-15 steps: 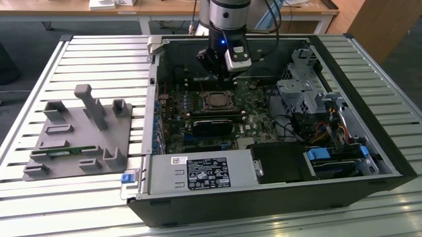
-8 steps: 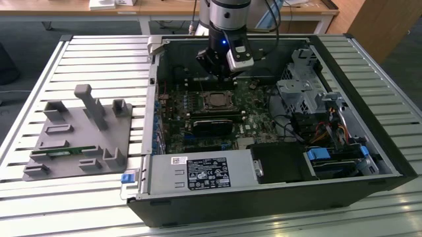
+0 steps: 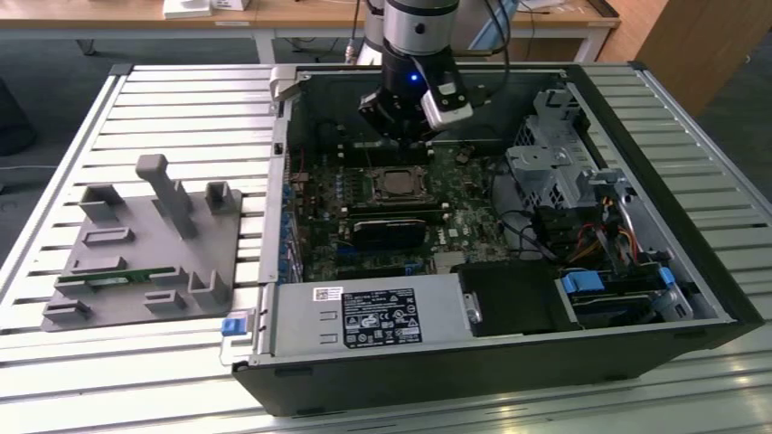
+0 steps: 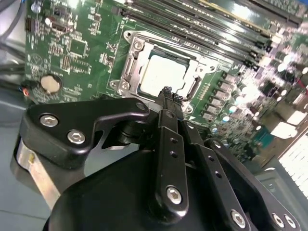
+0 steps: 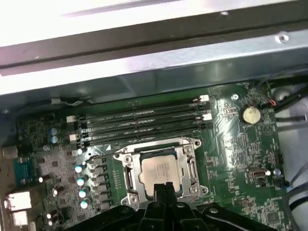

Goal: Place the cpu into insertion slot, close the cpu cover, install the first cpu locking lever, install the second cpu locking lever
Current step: 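Install the first cpu locking lever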

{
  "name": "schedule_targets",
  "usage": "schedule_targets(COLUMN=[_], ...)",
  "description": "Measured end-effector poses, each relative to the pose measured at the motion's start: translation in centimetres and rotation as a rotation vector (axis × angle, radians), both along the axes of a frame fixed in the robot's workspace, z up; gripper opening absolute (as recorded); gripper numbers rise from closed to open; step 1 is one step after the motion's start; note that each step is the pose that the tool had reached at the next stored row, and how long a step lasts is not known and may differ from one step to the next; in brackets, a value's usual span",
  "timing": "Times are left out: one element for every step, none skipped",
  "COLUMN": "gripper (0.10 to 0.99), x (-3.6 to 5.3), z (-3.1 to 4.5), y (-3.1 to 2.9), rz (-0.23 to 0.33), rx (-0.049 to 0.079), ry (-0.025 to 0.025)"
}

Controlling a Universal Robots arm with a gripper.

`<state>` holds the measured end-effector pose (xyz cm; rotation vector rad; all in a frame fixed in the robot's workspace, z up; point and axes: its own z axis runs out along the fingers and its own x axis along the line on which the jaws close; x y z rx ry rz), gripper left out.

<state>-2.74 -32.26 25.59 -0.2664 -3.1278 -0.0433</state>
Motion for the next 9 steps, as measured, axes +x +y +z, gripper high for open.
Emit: schedule_targets(gripper=[0.106,0.106,0.106,0.106,0.106,0.106,0.106,0.106,0.106], x=[0.0,0.0,0.0,0.0,0.0,0.0,0.0,0.0,0.0], z=[0.0,-0.01,-0.01,-0.02,-0.02,-0.03,-0.04,-0.04,-0.05], y=[0.0,0.0,0.0,0.0,0.0,0.0,0.0,0.0,0.0], rz=[0.018,0.036,0.056,0.074,0.092,0.109,0.127,0.143,0.156], rx=[0.0,0.0,0.0,0.0,0.0,0.0,0.0,0.0,0.0], ry=[0.0,0.0001,0.0,0.0,0.0,0.0,-0.0001,0.0,-0.0001])
